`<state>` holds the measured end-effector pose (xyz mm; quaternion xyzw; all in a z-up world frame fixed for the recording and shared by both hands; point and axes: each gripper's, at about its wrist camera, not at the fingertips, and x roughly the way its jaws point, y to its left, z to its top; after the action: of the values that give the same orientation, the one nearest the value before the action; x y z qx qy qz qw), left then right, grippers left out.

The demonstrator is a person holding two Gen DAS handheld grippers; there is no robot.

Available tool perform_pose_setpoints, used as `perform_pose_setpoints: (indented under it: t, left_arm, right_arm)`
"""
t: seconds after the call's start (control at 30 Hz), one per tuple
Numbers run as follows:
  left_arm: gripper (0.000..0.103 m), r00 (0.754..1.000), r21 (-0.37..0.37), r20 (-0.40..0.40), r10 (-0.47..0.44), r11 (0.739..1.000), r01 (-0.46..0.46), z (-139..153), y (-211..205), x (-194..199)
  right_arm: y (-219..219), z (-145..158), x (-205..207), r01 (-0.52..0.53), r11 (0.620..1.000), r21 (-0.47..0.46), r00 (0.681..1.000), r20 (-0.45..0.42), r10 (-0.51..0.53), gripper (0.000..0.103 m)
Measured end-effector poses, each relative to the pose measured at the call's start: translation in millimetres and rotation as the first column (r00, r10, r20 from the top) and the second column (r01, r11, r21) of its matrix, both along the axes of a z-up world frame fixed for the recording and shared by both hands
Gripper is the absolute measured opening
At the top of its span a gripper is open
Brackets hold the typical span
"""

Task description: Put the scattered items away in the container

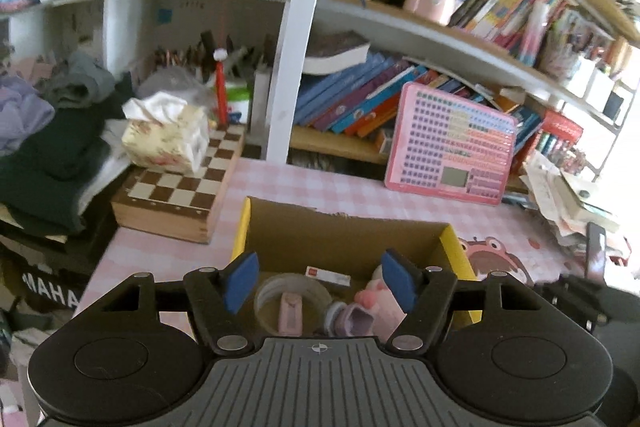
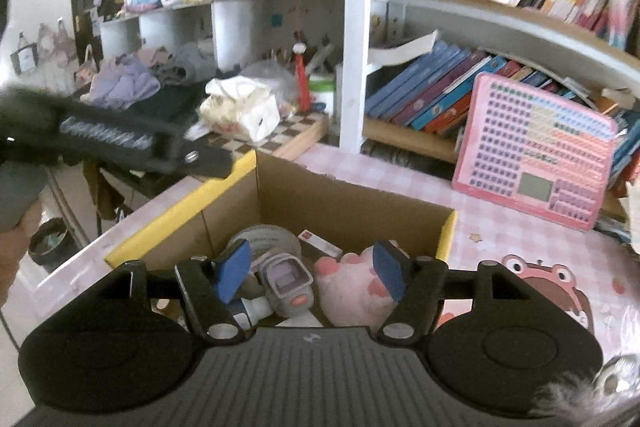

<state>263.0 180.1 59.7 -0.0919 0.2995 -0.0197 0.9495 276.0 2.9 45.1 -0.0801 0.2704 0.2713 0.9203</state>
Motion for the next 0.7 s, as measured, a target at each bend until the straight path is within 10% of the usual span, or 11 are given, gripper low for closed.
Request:
perform_pose_setpoints:
  t: [0.7]
  left_arm:
    - [0.084,0.996,0.095,0.083,-0.03,0.995,0.022,-9,-37,-151]
  right_arm:
    - [-61,6,-159,0.284,0.958,0.04,0.955,0.078,-0.287,0.08]
